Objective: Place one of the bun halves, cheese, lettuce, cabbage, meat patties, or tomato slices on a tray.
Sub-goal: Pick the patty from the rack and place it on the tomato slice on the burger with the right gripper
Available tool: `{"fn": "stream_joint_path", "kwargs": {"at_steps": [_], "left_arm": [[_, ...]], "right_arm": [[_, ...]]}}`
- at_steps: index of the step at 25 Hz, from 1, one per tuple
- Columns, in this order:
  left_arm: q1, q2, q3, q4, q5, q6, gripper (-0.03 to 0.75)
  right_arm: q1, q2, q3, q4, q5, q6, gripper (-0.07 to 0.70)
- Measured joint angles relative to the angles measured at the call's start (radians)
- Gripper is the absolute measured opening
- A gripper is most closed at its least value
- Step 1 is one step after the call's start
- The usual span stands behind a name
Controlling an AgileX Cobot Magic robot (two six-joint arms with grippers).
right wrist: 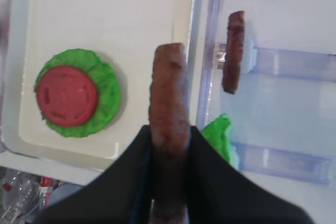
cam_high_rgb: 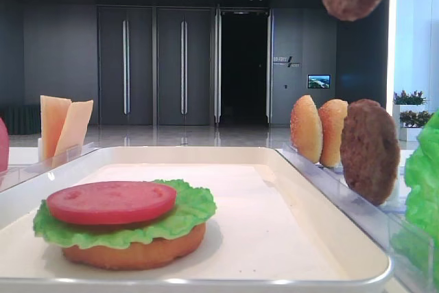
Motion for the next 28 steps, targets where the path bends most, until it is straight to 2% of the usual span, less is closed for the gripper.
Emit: {"fn": "stream_joint_path", "kwargs": {"at_steps": [6, 10, 12, 17, 19, 21, 24, 26, 28], "left_arm": [[0.000, 0.000, 0.000, 0.000, 0.000, 0.000, 0.391], [0.000, 0.000, 0.000, 0.000, 0.000, 0.000, 0.391], [0.000, 0.000, 0.000, 0.000, 0.000, 0.000, 0.391], [0.000, 0.000, 0.000, 0.000, 0.000, 0.001, 0.391], [0.000, 0.000, 0.000, 0.000, 0.000, 0.001, 0.391], [0.000, 0.000, 0.000, 0.000, 0.000, 0.001, 0.391], [0.000, 0.000, 0.000, 0.000, 0.000, 0.001, 0.391], [0.000, 0.000, 0.000, 0.000, 0.000, 0.001, 0.391], [0.000, 0.000, 0.000, 0.000, 0.000, 0.001, 0.391]], "right_arm": [[0.223, -0.085, 0.089, 0.002, 0.000, 0.143, 0.140], [0.373, -0.102, 0.142, 0.003, -0.050, 0.217, 0.140], [0.413, -0.103, 0.150, 0.002, -0.082, 0.243, 0.139], [0.424, -0.103, 0.174, 0.006, -0.167, 0.235, 0.139], [0.422, -0.103, 0.203, 0.050, -0.259, 0.192, 0.139], [0.419, -0.101, 0.241, 0.150, -0.355, 0.113, 0.139], [0.396, -0.090, 0.293, 0.336, -0.490, -0.069, 0.139], [0.359, -0.072, 0.314, 0.473, -0.544, -0.210, 0.139], [0.320, -0.041, 0.322, 0.648, -0.562, -0.378, 0.139]]}}
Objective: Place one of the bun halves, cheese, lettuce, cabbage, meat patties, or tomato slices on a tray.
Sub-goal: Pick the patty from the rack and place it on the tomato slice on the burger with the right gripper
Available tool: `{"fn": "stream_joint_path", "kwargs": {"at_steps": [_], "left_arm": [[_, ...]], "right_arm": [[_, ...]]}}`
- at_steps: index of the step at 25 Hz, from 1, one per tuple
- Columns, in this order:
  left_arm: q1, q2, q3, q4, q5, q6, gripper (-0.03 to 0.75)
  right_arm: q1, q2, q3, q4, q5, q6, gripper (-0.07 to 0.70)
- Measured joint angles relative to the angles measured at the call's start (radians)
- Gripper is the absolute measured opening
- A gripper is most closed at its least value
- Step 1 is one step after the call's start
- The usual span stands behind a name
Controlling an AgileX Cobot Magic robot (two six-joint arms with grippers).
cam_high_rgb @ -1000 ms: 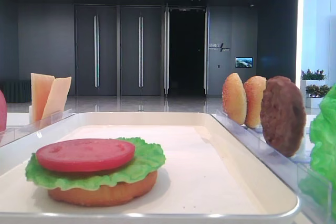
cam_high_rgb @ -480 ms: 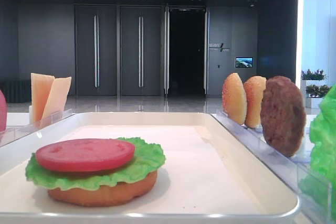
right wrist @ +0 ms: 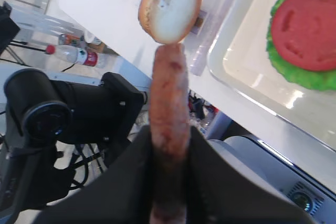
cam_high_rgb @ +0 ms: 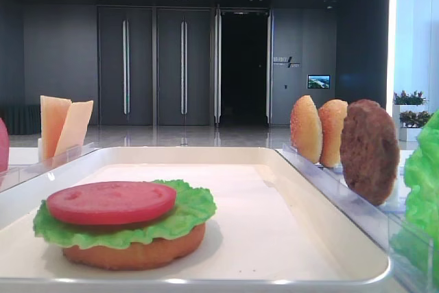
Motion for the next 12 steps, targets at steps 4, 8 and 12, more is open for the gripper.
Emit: {"fn": "stream_joint_path", "kwargs": {"at_steps": [4, 8, 12], "left_arm": [[0.000, 0.000, 0.000, 0.000, 0.000, 0.001, 0.391], [0.000, 0.000, 0.000, 0.000, 0.000, 0.001, 0.391], [0.000, 0.000, 0.000, 0.000, 0.000, 0.001, 0.391]], "right_arm": [[-0.083, 0.096, 0.001, 0.452, 0.027, -0.457, 0.139], [-0.151, 0.218, 0.001, 0.786, 0.132, -0.804, 0.139], [-0.187, 0.304, 0.001, 0.943, 0.193, -0.974, 0.139]]}}
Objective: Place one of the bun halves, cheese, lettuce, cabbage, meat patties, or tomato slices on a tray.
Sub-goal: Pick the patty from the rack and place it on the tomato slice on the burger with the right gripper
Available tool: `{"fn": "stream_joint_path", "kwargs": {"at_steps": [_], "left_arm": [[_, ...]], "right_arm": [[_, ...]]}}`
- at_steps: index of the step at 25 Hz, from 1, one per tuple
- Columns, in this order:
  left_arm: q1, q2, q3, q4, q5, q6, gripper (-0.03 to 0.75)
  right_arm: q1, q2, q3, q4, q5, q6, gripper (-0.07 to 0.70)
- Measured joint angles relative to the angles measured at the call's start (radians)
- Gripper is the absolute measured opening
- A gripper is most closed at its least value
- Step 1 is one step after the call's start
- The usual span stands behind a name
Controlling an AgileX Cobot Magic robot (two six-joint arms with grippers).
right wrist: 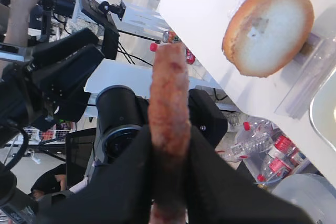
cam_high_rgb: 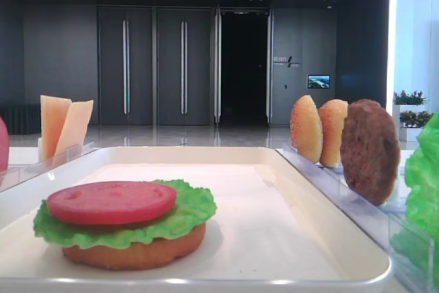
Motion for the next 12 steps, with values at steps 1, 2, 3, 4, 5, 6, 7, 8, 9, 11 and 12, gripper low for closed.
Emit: {"fn": "stream_joint_path", "kwargs": {"at_steps": [1, 2, 3, 4, 5, 6, 7, 8, 9, 11, 12], "left_arm": [[0.000, 0.000, 0.000, 0.000, 0.000, 0.000, 0.391], [0.000, 0.000, 0.000, 0.000, 0.000, 0.000, 0.391], [0.000, 0.000, 0.000, 0.000, 0.000, 0.000, 0.391], [0.000, 0.000, 0.000, 0.000, 0.000, 0.000, 0.391], [0.000, 0.000, 0.000, 0.000, 0.000, 0.000, 0.391], [0.000, 0.000, 0.000, 0.000, 0.000, 0.000, 0.391], [0.000, 0.000, 0.000, 0.000, 0.000, 0.000, 0.391], [0.000, 0.000, 0.000, 0.000, 0.000, 0.000, 0.391], [0.000, 0.000, 0.000, 0.000, 0.000, 0.000, 0.391], [0.000, 0.000, 0.000, 0.000, 0.000, 0.000, 0.391], [0.000, 0.000, 0.000, 0.000, 0.000, 0.000, 0.391]], "right_arm": [[-0.010, 0.016, 0.000, 0.018, 0.021, -0.023, 0.139], [-0.017, 0.034, 0.000, 0.033, 0.037, -0.045, 0.139], [-0.026, 0.052, 0.000, 0.042, 0.051, -0.060, 0.139], [-0.034, 0.071, 0.000, 0.056, 0.067, -0.083, 0.139], [-0.043, 0.086, 0.000, 0.069, 0.078, -0.109, 0.139], [-0.053, 0.105, 0.000, 0.084, 0.096, -0.133, 0.139], [-0.068, 0.124, 0.000, 0.097, 0.116, -0.160, 0.139], [-0.085, 0.139, 0.000, 0.115, 0.138, -0.186, 0.139], [-0.102, 0.158, 0.000, 0.134, 0.160, -0.208, 0.139], [-0.140, 0.191, 0.000, 0.153, 0.201, -0.239, 0.139], [-0.156, 0.203, 0.000, 0.157, 0.208, -0.255, 0.139]]}}
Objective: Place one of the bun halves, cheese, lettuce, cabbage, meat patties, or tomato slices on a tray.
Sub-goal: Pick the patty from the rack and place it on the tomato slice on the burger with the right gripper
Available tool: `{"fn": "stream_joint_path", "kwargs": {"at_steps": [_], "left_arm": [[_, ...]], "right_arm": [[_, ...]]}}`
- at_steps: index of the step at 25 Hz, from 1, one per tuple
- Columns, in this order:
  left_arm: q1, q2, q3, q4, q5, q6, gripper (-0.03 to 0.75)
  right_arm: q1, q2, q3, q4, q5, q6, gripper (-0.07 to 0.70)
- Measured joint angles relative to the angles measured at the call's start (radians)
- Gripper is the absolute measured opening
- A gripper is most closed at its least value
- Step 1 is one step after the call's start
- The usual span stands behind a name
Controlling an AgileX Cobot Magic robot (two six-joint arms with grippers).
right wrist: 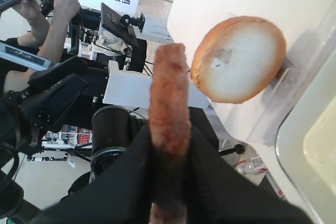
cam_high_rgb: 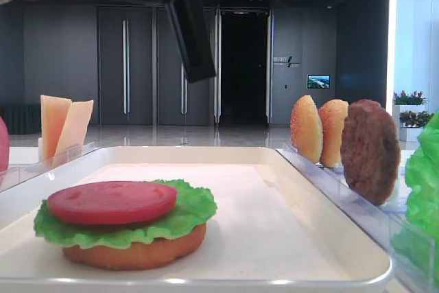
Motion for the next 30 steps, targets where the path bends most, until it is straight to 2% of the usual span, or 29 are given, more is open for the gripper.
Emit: {"fn": "stream_joint_path", "kwargs": {"at_steps": [4, 10, 18, 30], "left_arm": [[0.000, 0.000, 0.000, 0.000, 0.000, 0.000, 0.391], [0.000, 0.000, 0.000, 0.000, 0.000, 0.000, 0.391], [0.000, 0.000, 0.000, 0.000, 0.000, 0.000, 0.391], [0.000, 0.000, 0.000, 0.000, 0.000, 0.000, 0.391]], "right_arm": [[-0.049, 0.045, 0.000, 0.006, 0.014, -0.053, 0.139], [-0.113, 0.089, 0.000, 0.005, 0.084, -0.091, 0.139], [-0.147, 0.091, 0.103, 0.008, 0.089, -0.161, 0.139], [-0.149, 0.198, 0.109, 0.012, 0.094, -0.234, 0.139]]}}
